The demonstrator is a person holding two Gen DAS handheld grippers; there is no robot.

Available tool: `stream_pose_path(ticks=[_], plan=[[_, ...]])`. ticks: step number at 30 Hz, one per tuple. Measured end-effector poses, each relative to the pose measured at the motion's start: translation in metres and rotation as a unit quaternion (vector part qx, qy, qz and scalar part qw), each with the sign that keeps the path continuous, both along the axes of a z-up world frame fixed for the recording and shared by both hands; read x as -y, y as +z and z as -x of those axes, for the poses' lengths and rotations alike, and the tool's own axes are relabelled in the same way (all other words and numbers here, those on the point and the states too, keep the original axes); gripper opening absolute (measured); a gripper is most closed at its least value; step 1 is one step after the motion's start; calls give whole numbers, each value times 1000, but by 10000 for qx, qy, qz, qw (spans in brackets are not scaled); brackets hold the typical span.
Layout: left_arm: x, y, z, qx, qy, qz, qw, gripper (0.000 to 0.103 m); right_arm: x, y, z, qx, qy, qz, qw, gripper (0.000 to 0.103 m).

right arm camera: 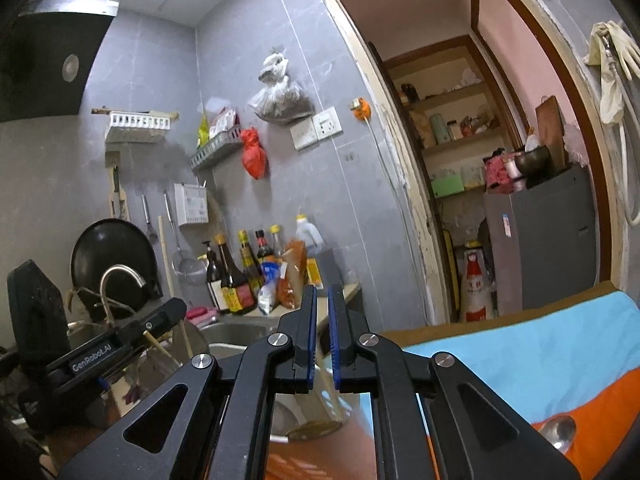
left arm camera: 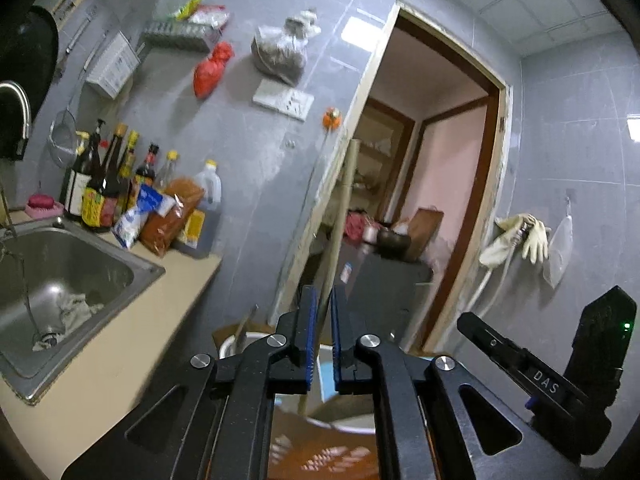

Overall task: Organize utensils
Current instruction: 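Open both tools to drop the chopsticks into the caddy, then move both tools down toward the chopstick and spoon on the cloth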

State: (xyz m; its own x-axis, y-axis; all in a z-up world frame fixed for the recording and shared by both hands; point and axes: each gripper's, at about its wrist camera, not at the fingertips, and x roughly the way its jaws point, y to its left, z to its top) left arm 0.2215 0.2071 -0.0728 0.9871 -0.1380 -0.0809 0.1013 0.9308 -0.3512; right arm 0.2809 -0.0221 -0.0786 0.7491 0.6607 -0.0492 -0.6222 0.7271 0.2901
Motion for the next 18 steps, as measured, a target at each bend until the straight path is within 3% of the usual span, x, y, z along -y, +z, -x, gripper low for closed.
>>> stream_pose_path(ticks=[3, 6, 9, 11, 13, 15, 18], plan=[[5, 5, 3, -186, -108, -16, 9998, 8, 6, 3, 4, -117, -15, 22, 9999, 11], [11, 11, 5, -373, -128, -65, 9992, 18, 15, 9, 8, -243, -30, 52, 9997, 23], [15, 19, 9, -580, -55, -63, 9983, 20, 24, 17, 12, -354, -91, 116, 9993, 24], [18, 24, 11, -691, -22, -67, 9976, 43, 33, 23, 15, -424, -146, 164, 9989, 27], [24, 30, 16, -735, 96, -106, 9972, 57, 44, 30, 17, -487, -217, 195, 9984, 36], [30, 35, 19, -791, 143, -112, 9967, 59, 55, 36, 19, -531, -290, 205, 9980, 51], [43, 44, 22, -913, 371, -260, 9948, 70, 73, 44, 22, -539, -421, 225, 9974, 57]])
